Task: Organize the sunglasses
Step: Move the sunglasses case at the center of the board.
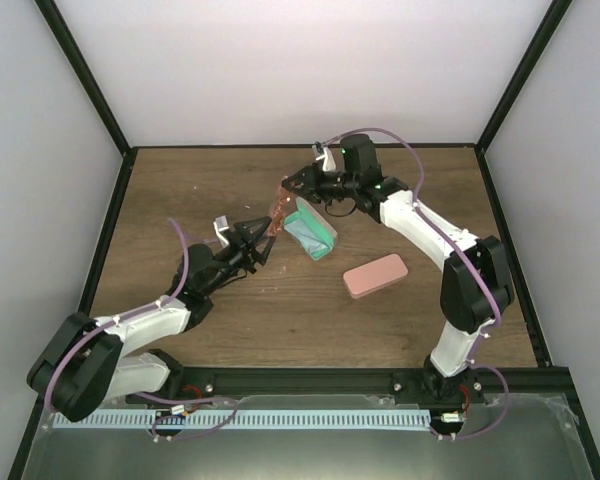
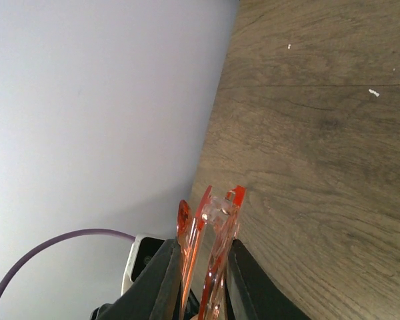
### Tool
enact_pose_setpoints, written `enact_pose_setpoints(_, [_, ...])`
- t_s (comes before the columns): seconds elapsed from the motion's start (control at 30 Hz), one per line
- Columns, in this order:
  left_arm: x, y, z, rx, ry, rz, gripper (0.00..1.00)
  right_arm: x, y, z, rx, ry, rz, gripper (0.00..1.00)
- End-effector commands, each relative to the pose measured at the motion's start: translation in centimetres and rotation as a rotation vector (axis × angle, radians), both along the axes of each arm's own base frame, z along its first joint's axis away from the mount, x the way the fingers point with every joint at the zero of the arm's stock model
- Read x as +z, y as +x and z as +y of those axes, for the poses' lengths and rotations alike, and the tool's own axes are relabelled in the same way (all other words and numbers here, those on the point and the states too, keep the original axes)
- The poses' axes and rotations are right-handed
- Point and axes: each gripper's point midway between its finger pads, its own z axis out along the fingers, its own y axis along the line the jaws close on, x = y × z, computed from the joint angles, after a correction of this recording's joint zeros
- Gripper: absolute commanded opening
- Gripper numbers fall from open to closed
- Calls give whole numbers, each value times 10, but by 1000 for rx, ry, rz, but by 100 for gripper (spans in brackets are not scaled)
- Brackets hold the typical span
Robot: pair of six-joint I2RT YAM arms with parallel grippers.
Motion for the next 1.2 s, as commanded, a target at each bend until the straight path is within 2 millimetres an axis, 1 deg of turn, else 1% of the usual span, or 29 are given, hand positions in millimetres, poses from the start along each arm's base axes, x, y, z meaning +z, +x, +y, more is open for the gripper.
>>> enact_pose_setpoints(0.0, [36,0,4,23,-82,-97,52,21,-7,-1,24,57,-27,13])
enact_pose_setpoints(0.27, [34,2,7,47,-61,-83,40,20,-10,-1,33,73,-12,13])
enact_pose_setpoints(0.37, [34,3,8,52,-58,-78,38,20,-10,0,34,76,-12,13])
enact_pose_setpoints(0.5, [33,3,6,45,-59,-71,32,19,-10,0,33,78,-8,13])
enact_pose_setpoints(0.73, [33,4,7,48,-62,-63,26,15,-9,0,33,75,-2,13])
enact_pose_setpoints(1.0, [28,4,8,59,-29,-43,15,13,-8,1,35,72,1,14])
enact_pose_setpoints(1.1, [26,4,10,64,-25,-33,16,12,-8,1,34,74,3,14])
enact_pose_setpoints(1.13, [27,4,10,63,-28,-34,20,12,-9,1,34,75,4,14])
enact_pose_setpoints(1.17, [27,4,9,62,-29,-33,26,13,-8,1,32,78,3,14])
